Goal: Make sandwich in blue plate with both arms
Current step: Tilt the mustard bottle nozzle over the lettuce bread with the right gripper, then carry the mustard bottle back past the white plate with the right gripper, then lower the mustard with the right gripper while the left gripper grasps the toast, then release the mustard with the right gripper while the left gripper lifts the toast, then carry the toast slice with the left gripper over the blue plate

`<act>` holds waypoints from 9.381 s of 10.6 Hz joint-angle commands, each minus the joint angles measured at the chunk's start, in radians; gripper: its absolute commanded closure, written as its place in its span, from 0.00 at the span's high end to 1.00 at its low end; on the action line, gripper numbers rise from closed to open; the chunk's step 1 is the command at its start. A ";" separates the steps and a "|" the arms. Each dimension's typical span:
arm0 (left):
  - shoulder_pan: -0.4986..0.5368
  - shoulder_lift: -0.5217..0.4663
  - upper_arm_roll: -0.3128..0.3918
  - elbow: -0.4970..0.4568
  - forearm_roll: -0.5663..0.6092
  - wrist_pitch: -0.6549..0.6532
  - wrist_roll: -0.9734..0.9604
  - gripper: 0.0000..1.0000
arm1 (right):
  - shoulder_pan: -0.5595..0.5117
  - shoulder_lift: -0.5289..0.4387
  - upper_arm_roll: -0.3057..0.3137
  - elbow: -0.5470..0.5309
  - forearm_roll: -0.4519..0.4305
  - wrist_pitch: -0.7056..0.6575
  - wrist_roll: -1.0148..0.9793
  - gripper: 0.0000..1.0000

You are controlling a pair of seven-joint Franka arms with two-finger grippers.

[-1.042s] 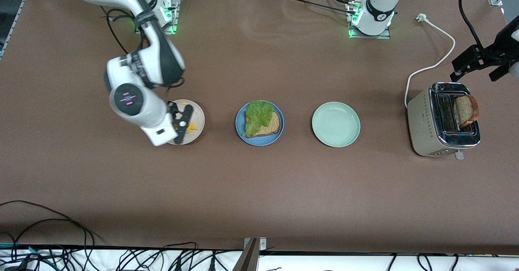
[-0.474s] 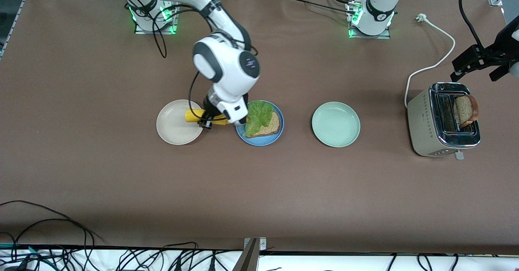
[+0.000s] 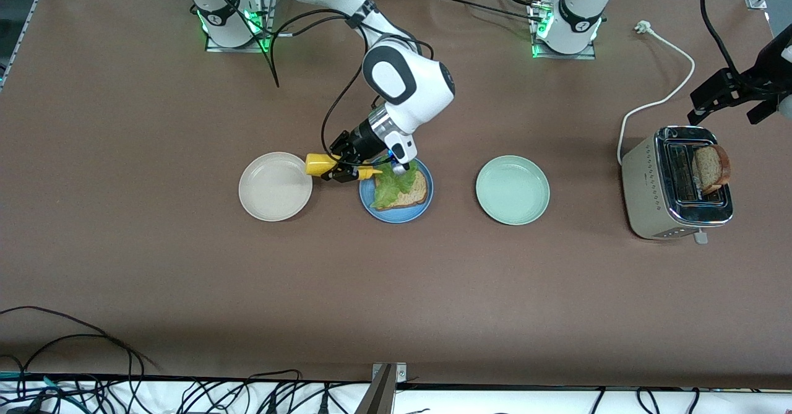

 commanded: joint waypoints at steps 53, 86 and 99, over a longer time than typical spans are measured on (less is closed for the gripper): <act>0.325 0.253 0.054 -0.355 0.039 0.335 0.460 0.70 | -1.078 -0.069 -0.175 -0.555 1.865 0.067 -2.336 0.21; 0.078 0.184 -0.158 -0.140 -0.268 0.021 -0.109 0.00 | -0.933 -0.595 -0.016 -0.419 0.741 0.277 -0.136 1.00; -0.325 0.466 -0.201 -0.120 -0.760 0.579 -0.361 0.00 | -0.973 -0.727 0.003 -0.222 0.841 -0.014 0.531 1.00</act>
